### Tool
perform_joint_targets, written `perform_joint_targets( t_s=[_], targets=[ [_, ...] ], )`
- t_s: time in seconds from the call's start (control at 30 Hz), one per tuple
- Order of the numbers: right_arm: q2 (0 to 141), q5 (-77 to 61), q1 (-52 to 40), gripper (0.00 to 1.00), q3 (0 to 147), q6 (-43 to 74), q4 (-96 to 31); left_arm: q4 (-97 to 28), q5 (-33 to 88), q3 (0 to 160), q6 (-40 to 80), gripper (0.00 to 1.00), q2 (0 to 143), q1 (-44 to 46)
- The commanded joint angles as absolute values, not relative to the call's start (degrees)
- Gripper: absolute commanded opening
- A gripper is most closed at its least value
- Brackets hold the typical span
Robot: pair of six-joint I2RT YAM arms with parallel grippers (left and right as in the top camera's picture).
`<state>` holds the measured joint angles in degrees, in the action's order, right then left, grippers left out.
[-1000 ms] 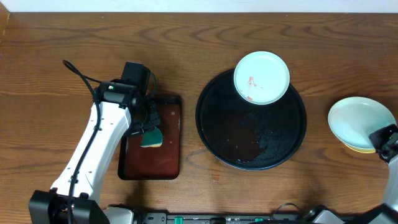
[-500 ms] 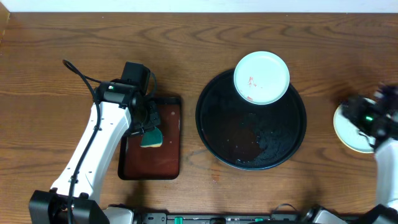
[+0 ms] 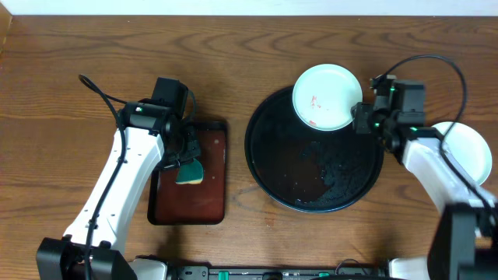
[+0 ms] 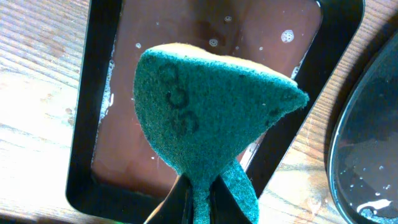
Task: Clean dirty plates on tray and stack at the side
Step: 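Move the right gripper to the remaining green plate and grip its rim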
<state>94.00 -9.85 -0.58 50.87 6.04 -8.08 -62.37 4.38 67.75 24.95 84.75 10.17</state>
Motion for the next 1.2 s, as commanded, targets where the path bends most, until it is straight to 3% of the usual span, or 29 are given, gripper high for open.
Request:
perform_joint_targets(
  t_s=[0.0, 0.13, 0.23, 0.37, 0.53, 0.87, 1.0, 1.17],
  targets=[
    [99.20, -7.70, -1.19, 0.43, 51.55, 7.60, -5.32, -62.43, 4.54, 67.70, 23.79, 0.08, 84.64, 9.93],
    [103.02, -7.75, -1.19, 0.42, 51.55, 10.37, -2.31, -62.46, 4.51, 67.70, 23.79, 0.08, 84.64, 9.93],
    [104.31, -7.75, -1.19, 0.17, 51.55, 10.72, -1.45, -62.46, 4.51, 67.72, 23.79, 0.08, 84.64, 9.93],
    [104.47, -7.73, -1.23, 0.01, 51.55, 10.70, -2.11, -62.46, 4.54, 67.70, 23.79, 0.07, 84.64, 9.93],
    [103.24, -6.79, -1.21, 0.01, 51.55, 15.68, -8.38, -62.50, 4.51, 67.70, 23.79, 0.08, 84.64, 9.93],
    [90.78, -6.39, -2.31, 0.01, 51.55, 29.08, -33.43, -62.89, 4.54, 67.70, 23.77, 0.08, 84.64, 9.93],
    [86.85, -11.99, -4.67, 0.01, 51.53, 34.44, -41.04, -62.87, 4.51, 67.70, 23.77, 0.08, 84.64, 9.93],
    [85.71, -23.11, -8.67, 0.42, 51.53, 35.66, -42.46, -62.83, 4.51, 67.70, 23.77, 0.08, 84.64, 9.93]
  ],
)
